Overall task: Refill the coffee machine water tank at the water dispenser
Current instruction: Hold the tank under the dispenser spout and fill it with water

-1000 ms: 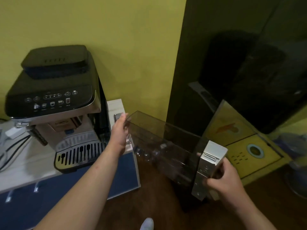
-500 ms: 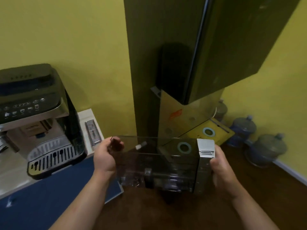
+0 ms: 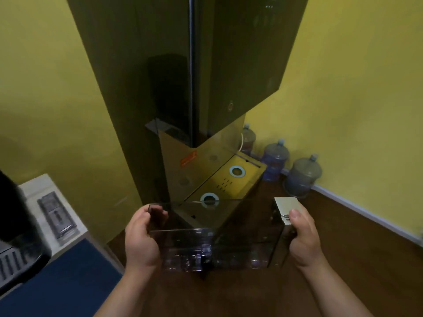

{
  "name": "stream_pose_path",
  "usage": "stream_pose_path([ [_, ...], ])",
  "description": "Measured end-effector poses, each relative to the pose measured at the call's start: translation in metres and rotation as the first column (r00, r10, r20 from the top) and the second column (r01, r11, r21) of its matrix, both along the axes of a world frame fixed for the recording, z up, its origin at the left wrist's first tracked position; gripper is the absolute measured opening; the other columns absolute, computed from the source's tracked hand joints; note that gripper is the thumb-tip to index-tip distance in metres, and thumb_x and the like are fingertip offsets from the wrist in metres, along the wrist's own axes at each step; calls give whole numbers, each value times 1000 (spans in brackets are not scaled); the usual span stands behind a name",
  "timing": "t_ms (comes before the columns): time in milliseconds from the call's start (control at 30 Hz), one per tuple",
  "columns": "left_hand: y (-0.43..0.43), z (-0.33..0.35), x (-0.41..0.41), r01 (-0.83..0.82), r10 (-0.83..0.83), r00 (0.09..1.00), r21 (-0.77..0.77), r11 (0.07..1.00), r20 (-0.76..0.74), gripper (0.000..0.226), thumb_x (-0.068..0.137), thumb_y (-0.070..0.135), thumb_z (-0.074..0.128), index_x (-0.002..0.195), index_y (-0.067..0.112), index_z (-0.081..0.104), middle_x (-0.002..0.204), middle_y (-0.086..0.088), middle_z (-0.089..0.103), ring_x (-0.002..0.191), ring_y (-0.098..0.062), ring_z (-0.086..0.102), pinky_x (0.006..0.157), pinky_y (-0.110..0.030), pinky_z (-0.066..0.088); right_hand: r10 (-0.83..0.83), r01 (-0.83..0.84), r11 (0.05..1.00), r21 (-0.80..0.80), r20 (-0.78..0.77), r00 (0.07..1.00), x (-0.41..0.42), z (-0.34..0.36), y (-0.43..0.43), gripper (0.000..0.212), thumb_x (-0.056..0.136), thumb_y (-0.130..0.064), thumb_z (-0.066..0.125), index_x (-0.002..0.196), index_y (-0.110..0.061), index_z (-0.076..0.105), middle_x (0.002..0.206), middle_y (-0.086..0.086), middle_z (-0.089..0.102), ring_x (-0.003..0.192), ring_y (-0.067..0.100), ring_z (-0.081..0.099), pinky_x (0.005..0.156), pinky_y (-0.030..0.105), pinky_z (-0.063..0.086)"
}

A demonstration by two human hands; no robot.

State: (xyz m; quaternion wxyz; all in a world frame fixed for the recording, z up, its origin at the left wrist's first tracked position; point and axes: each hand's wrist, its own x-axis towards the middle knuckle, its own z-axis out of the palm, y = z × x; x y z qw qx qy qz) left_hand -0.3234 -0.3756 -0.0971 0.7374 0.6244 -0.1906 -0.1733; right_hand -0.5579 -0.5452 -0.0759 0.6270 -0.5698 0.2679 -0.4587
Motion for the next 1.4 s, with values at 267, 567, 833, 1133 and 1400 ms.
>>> stream_pose_path([
  [267,-70,-6,-29,112,-113,993,-32,993,-28,37,90,26,32,86,17,67,88,-15,62,91,-30,57,83,-35,46,-144,145,989,-26,25,989,-47,-12,-45,28,80,-18,39,93,-3,59,73,-3,69,67,11,63,59,18,48],
  [567,-172,-11,-90,45,-52,988,-52,998,-144,41,91,32,39,75,19,74,80,-7,68,86,-29,60,86,-46,44,-108,108,994,-9,-7,994,-104,-25,-152,33,82,-25,43,100,-3,59,80,1,70,75,16,65,63,21,51],
  [833,-259,-3,-162,-92,66,952,-75,993,-299,49,105,17,34,81,20,75,80,2,74,88,-17,63,95,-40,44,-5,5,1000,8,-5,1000,-152,-19,-261,41,72,-43,55,96,-11,64,82,6,69,78,25,64,64,26,51],
  [1133,-327,-8,-183,-126,109,952,-43,991,-287,39,94,29,40,81,24,76,90,-6,69,101,-28,61,93,-43,45,99,-101,994,-31,-41,994,-167,-27,-350,26,82,-35,47,89,-23,69,82,-2,69,79,22,63,71,31,48],
  [1400,-388,-34,-145,-208,206,937,23,978,-280,36,95,35,40,83,24,72,90,-10,70,94,-29,63,93,-50,45,283,-282,959,26,-18,959,-110,-36,-432,30,79,-16,39,101,-1,54,77,-2,70,73,15,67,62,23,53],
])
